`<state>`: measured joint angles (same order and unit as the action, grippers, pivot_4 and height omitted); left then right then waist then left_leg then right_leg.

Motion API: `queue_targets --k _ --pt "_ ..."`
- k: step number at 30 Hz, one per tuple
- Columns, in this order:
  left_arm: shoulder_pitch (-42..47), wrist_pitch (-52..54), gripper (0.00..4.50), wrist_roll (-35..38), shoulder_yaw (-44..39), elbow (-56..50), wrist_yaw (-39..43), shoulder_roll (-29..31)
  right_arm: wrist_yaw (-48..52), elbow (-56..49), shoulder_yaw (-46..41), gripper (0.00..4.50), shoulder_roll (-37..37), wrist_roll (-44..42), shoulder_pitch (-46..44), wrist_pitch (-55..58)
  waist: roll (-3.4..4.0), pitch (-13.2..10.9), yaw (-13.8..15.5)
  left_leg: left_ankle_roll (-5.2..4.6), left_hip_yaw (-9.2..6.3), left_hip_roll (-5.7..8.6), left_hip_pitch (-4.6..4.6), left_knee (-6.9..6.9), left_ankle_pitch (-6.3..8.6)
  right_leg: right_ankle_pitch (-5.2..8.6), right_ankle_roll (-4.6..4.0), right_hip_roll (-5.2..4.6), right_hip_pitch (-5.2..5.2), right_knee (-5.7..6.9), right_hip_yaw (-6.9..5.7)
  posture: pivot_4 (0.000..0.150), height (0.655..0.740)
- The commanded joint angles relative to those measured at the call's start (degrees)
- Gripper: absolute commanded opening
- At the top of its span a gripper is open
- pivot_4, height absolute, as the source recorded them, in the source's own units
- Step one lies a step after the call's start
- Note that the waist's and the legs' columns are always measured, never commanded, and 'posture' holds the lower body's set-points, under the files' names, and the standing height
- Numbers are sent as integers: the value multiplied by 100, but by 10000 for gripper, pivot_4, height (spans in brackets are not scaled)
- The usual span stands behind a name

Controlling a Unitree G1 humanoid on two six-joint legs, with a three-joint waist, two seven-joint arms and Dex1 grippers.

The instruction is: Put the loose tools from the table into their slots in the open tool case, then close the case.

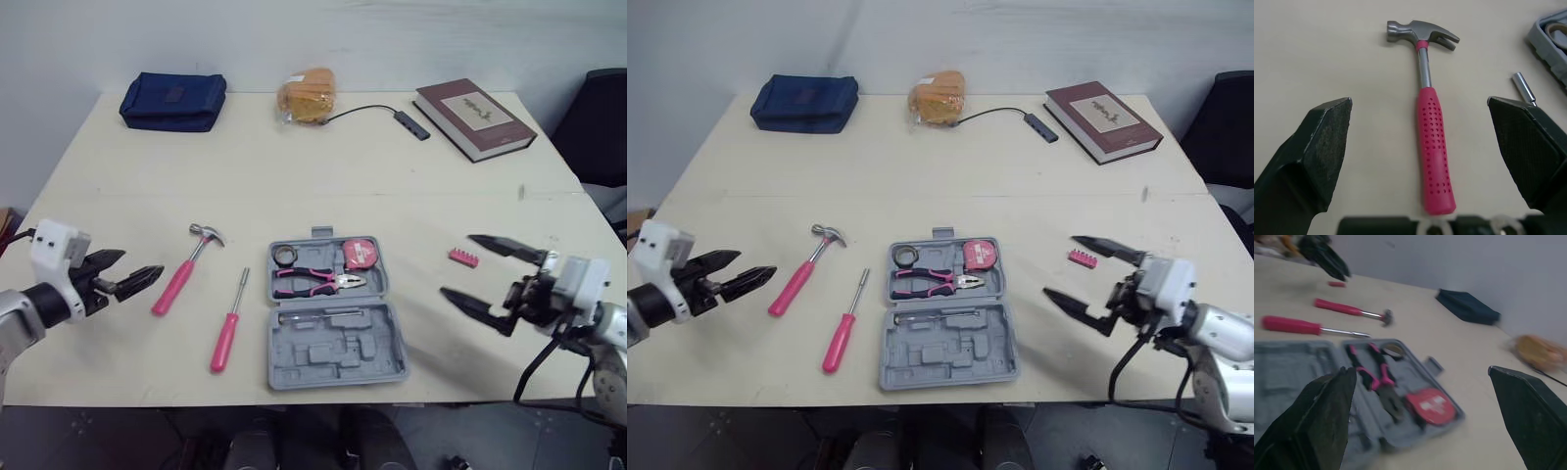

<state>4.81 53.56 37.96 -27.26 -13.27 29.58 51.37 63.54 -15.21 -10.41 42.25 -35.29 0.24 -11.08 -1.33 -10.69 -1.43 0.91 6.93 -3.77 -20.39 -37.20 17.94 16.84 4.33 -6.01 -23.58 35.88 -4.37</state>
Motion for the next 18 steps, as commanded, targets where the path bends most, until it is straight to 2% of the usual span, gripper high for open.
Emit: queue_targets --k 1,7,10,11,12,13,18 --pt "189 288 44690 -212 334 -165 -323 -30 160 -413 74 45000 -3 -81 -87 52 0 0 -11 0 4 1 1 -3 0 -1 1 4 -1 1 0 1500 7400" --pt "371 -108 44690 -912 1190 207 -433 -175 21 -808 183 45000 -28 -10 -74 420 -1 -1 2 2 5 -4 1 -2 0 1 -2 21 -4 0 2 1500 7400" --pt "559 -440 44690 -1172 1471 471 -446 -451 -211 -941 158 45000 -64 120 -79 539 -1 -1 8 4 4 -5 0 -3 -1 1 -4 21 -5 0 1 1500 7400" --pt "603 -474 40667 -1217 1512 517 -467 -527 -281 -961 132 45000 -72 145 -66 576 -2 0 10 4 4 -4 0 -2 -1 1 -4 20 -5 0 1 1500 7400" --pt "628 -488 39428 -1257 1537 543 -477 -572 -326 -973 114 45000 -75 158 -56 600 -2 0 18 3 4 -4 -1 -4 0 1 -4 17 -5 -1 1 1500 7400" --pt "652 -505 35745 -1316 1605 606 -440 -608 -404 -985 87 45000 -82 168 -44 644 -3 0 22 1 4 -2 0 -5 0 1 -3 13 -4 0 0 1500 7400" --pt "744 -495 13635 -1583 2055 946 -146 -647 -580 -1039 45 45000 -57 208 -25 790 -2 2 89 0 4 -1 0 -5 0 1 -3 12 -4 0 -1 1500 7400"
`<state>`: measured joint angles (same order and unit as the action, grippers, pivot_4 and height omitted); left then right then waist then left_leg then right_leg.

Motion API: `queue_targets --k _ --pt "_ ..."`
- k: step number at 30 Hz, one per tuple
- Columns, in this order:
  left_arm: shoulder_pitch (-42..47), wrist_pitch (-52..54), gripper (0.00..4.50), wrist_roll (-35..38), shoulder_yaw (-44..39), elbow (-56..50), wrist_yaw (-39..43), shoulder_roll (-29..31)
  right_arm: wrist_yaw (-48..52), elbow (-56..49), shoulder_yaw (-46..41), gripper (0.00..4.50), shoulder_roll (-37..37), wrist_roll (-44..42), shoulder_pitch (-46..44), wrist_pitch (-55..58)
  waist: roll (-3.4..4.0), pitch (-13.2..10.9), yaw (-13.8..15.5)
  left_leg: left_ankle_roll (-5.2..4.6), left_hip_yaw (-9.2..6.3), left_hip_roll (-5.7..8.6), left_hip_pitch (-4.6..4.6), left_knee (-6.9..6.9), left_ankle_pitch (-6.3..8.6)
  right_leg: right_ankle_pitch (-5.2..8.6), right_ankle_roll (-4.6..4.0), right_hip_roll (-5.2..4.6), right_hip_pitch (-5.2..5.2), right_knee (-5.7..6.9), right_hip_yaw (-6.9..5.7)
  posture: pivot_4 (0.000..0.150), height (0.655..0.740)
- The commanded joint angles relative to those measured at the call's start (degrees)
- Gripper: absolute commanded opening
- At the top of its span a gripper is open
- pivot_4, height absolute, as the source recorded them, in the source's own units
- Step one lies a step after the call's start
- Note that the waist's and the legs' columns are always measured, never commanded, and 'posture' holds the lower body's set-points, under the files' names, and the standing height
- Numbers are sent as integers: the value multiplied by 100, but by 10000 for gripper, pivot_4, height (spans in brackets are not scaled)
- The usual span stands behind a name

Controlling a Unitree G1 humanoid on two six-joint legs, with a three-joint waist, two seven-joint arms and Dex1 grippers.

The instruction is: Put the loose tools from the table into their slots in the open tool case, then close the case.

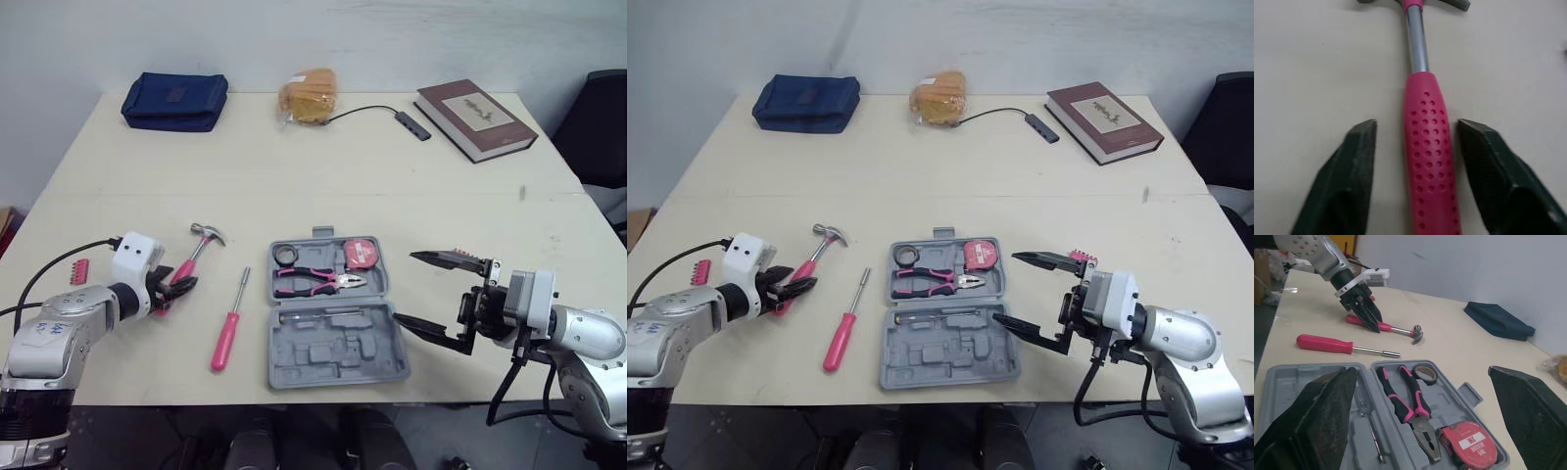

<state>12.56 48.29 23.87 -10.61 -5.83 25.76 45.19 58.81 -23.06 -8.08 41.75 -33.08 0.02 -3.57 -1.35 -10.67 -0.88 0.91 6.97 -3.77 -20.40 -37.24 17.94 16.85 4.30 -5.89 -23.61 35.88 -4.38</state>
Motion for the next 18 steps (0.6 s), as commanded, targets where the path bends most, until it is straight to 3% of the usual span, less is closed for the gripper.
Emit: queue_targets --k 1,3,8,14,18 --pt "5 -11 9208 -240 435 281 251 -44 -141 -259 -206 45000 -6 -3 -7 48 1 1 63 0 1 1 2 -1 0 0 0 4 0 1 0 1500 7400" --pt "50 -52 6000 -283 461 355 333 -64 -222 -265 -259 45000 -31 -8 -1 60 3 2 85 -1 2 1 4 -2 0 0 0 10 2 1 1 1500 7400" --pt "264 -943 5963 -258 285 323 861 -93 -265 -141 -514 45000 -29 -28 68 51 4 2 108 -4 1 2 5 -2 -2 0 0 9 4 3 1 1500 7400" --pt "424 -2493 5963 70 165 -220 2551 122 -208 -41 -983 45000 112 -137 157 160 -4 -3 135 -4 -2 -1 -27 -10 0 -1 1 12 -13 -6 -7 1500 7400" --pt "786 -2755 5963 133 769 -561 3468 123 -116 -92 -1167 45000 197 -271 215 336 -3 -2 136 0 5 5 -29 -9 2 -1 2 29 -12 -15 -7 1500 7400"
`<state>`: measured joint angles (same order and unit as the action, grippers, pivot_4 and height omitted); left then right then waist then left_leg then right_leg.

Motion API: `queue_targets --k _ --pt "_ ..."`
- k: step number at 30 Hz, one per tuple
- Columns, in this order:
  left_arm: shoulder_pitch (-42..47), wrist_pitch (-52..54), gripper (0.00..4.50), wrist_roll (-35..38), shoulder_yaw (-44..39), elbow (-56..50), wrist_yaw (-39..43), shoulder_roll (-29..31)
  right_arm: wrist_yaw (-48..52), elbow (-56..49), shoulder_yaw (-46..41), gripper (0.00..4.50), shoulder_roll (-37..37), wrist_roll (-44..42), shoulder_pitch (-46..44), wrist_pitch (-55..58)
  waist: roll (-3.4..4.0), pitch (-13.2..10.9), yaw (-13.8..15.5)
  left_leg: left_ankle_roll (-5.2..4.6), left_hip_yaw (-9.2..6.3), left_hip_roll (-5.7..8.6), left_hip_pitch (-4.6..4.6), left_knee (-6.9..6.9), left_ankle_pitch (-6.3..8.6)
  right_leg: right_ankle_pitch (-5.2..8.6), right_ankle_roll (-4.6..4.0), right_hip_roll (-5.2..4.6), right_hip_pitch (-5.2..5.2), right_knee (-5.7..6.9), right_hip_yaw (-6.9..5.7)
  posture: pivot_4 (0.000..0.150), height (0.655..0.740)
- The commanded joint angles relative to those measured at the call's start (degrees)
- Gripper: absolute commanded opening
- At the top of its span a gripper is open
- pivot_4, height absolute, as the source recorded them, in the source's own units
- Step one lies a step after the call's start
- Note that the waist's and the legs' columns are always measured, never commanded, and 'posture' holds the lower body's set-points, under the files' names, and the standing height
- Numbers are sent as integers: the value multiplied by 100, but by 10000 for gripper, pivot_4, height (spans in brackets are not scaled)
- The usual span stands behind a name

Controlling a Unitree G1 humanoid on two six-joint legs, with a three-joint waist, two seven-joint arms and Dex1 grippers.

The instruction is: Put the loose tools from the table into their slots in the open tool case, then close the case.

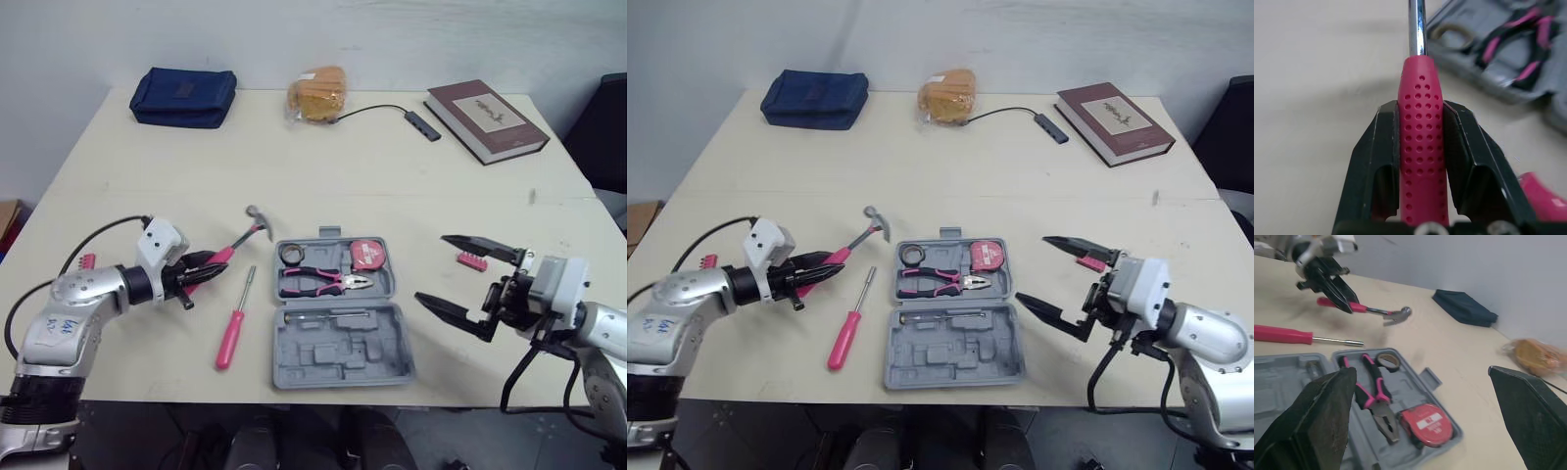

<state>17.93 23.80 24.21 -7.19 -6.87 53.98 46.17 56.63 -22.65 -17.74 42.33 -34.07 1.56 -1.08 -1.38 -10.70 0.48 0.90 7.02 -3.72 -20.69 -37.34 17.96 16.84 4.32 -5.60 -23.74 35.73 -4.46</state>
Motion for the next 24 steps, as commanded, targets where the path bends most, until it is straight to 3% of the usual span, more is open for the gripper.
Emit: queue_targets --k 1,7,14,18,24 --pt "328 -337 5963 55 612 -536 802 14 187 -157 -204 45000 181 -166 105 115 0 0 1 -1 1 3 1 -1 1 0 1 3 1 0 1 1500 7400" --pt "1001 391 5963 -197 2052 -1306 1105 -270 580 -213 -289 45000 369 -67 531 89 -1 0 16 -6 1 14 -3 -12 3 -2 4 22 3 -1 3 1500 7400" --pt "1463 1661 5963 -793 3123 -1716 450 -623 771 -134 -413 45000 231 85 1036 -185 -2 -1 -15 -4 -11 12 -3 -30 1 -2 6 36 6 11 15 1500 7400" --pt "1638 2225 5963 -1026 3333 -1654 -13 -989 726 -194 -428 45000 154 139 1161 -259 -3 -2 -41 -10 -13 12 -7 -48 4 -6 13 40 9 12 25 1500 7400" --pt "1975 2721 5963 -1166 3693 -1577 77 -906 646 -277 -421 45000 76 222 1239 -367 -2 -3 -46 -9 -25 5 -20 -58 4 -5 10 49 5 14 21 1500 7400"
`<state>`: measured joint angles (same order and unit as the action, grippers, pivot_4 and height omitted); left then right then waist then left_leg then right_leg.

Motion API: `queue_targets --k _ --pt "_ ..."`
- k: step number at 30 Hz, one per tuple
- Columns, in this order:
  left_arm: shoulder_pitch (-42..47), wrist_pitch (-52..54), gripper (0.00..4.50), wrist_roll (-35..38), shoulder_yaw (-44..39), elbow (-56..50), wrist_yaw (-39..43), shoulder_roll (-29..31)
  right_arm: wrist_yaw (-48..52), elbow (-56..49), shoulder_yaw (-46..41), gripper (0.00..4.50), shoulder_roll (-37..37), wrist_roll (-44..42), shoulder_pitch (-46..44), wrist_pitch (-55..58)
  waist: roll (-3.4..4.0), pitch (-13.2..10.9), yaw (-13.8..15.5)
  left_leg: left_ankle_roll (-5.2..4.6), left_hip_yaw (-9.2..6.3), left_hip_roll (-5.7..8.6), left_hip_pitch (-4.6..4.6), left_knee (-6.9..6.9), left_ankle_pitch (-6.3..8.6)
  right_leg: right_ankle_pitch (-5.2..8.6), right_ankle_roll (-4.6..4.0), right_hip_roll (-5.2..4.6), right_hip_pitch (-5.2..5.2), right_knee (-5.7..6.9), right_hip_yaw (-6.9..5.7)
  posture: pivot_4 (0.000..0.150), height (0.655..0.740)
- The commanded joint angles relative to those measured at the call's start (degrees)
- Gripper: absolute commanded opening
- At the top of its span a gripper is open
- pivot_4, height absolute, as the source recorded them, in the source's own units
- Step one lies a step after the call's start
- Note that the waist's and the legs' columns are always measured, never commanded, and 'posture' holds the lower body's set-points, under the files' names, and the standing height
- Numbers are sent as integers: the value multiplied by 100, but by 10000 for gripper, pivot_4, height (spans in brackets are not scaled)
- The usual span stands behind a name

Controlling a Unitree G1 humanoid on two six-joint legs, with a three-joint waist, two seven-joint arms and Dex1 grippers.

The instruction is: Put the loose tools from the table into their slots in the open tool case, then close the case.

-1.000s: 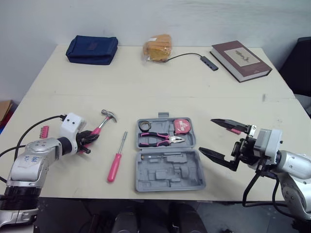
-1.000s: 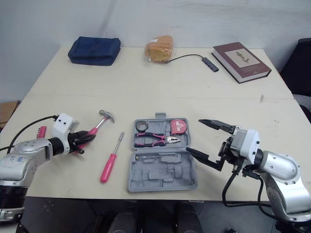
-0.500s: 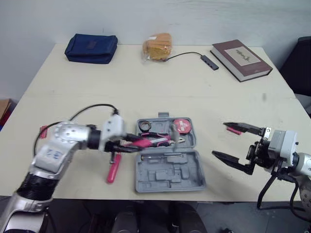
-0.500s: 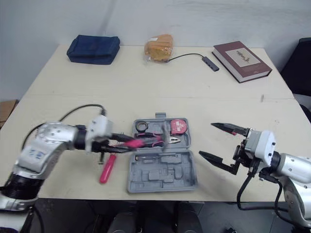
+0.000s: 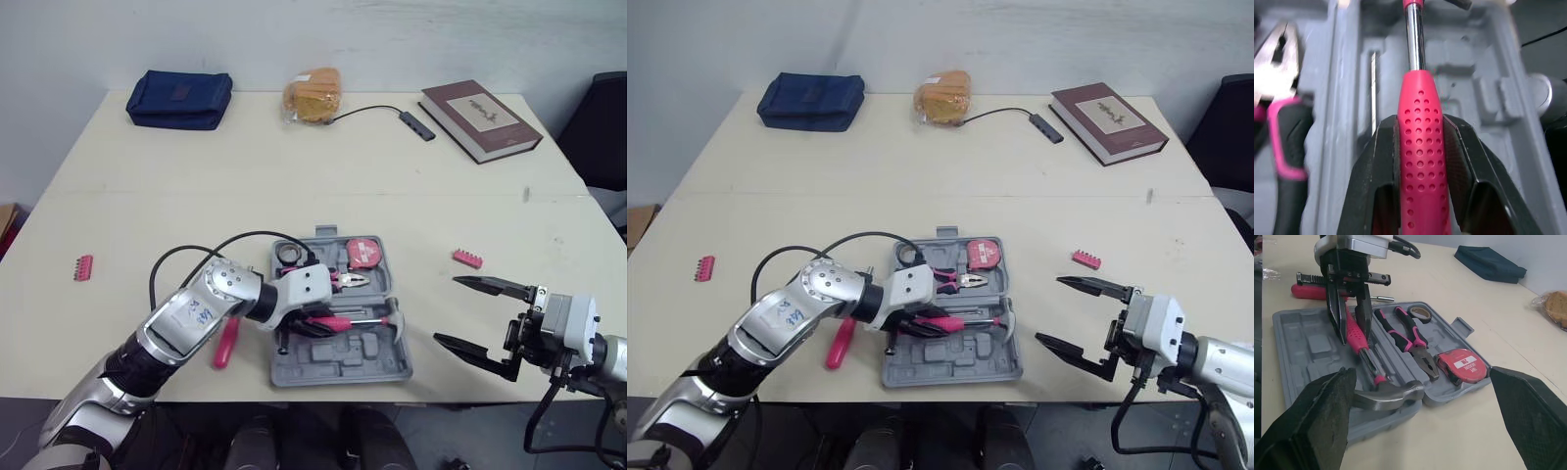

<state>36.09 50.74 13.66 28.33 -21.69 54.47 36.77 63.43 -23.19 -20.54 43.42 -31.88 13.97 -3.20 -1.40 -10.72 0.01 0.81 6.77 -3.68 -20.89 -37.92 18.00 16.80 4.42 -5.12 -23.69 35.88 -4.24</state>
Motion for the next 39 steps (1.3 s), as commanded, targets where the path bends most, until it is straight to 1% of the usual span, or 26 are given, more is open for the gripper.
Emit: queue_targets --k 1,5,13,15,17,18,19,20,21,22,26,27,28,29,33,34,36,37,39 --pt "184 42 5963 -157 219 -114 63 76 -37 -224 -140 45000 -37 8 1 -174 0 0 2 0 -1 0 -3 -4 0 0 0 0 0 0 -1 1500 7400" --pt "141 226 5963 -104 366 -344 118 157 -39 -164 -140 45000 -35 39 -24 -250 0 0 -3 -1 -2 0 -8 -12 0 -1 1 0 0 -1 0 1500 7400" --pt "135 457 5963 -135 389 -404 -62 165 -11 -36 -87 45000 -22 42 -83 -306 0 0 9 -1 -8 0 -12 -15 0 -1 1 0 0 0 -3 1500 7400" --pt "119 355 16109 -196 401 -390 -90 179 -7 -3 -70 45000 -31 52 -101 -319 0 0 9 -1 -8 0 -11 -15 0 -1 1 0 0 0 -2 1500 7400" --pt "87 272 23753 -133 257 -357 -121 119 -1 34 -41 45000 -52 77 -115 -348 1 0 12 -1 -8 0 -11 -16 0 -1 1 0 0 0 -2 1500 7400" --pt "37 313 28408 94 36 -346 -67 23 -8 58 -26 45000 -67 84 -131 -356 2 0 15 -1 -8 0 -10 -16 0 -1 1 -1 2 0 -3 1500 7400" --pt "1 426 31526 371 -248 -307 -27 -98 -16 90 -6 45000 -82 93 -153 -360 2 0 14 -1 -8 1 -11 -17 0 -1 1 -2 1 0 -2 1500 7400" --pt "-24 514 35987 558 -441 -282 -1 -180 -20 112 6 45000 -95 101 -170 -360 1 0 11 -2 -7 1 -12 -18 0 -1 2 -3 1 1 -2 1500 7400" --pt "-33 320 41055 670 -573 -241 172 -139 -7 154 14 45000 -97 120 -189 -375 1 0 9 -1 -9 0 -14 -21 0 -1 2 -2 0 3 -4 1500 7400" --pt "-35 163 44562 714 -632 -218 296 -87 7 183 17 45000 -100 135 -201 -387 1 0 6 -1 -12 -1 -18 -24 0 -1 2 -2 0 4 -5 1500 7400" --pt "-116 -745 44562 1034 -917 -137 1074 85 50 347 24 45000 -109 181 -268 -462 3 1 5 7 -11 0 -15 -24 -5 -1 2 -2 0 4 -8 1500 7400" --pt "-118 -952 44562 1083 -995 -70 1162 48 63 398 24 45000 -112 190 -284 -484 3 1 6 7 -10 1 -16 -24 -5 -1 2 -3 0 4 -9 1500 7400" --pt "-119 -1129 38845 1108 -1078 80 1133 -79 74 444 26 45000 -118 201 -292 -509 3 1 9 7 -10 0 -17 -25 -5 -1 2 -3 0 3 -9 1500 7400" --pt "-118 -1250 36535 1112 -1129 203 1089 -180 82 478 30 45000 -121 207 -300 -530 2 1 11 7 -9 1 -17 -25 -5 -1 2 -3 0 3 -9 1500 7400" --pt "-415 -2360 18198 486 -777 780 1006 -404 105 581 104 45000 -209 301 -240 -681 5 3 20 7 -8 4 -17 -26 -5 -2 4 -5 1 1 -9 1500 7400" --pt "-487 -2499 12868 387 -709 872 995 -434 102 589 115 45000 -217 313 -231 -701 5 2 21 7 -7 4 -16 -26 -5 -2 4 -5 1 1 -9 1500 7400" --pt "-603 -2764 5482 140 -604 1081 899 -504 99 617 124 45000 -223 333 -212 -748 5 2 9 8 -5 4 -17 -27 -6 -3 5 -5 0 2 -7 1500 7400" --pt "-647 -2858 593 66 -579 1132 894 -510 94 631 118 45000 -226 343 -198 -771 5 2 9 7 -3 3 -17 -28 -5 -3 6 -5 0 3 -6 1500 7400" --pt "-720 -2950 593 -9 -554 1187 904 -512 90 656 95 45000 -230 354 -161 -815 5 3 11 5 -3 3 -17 -29 -5 -4 7 -5 -1 4 -7 1500 7400"
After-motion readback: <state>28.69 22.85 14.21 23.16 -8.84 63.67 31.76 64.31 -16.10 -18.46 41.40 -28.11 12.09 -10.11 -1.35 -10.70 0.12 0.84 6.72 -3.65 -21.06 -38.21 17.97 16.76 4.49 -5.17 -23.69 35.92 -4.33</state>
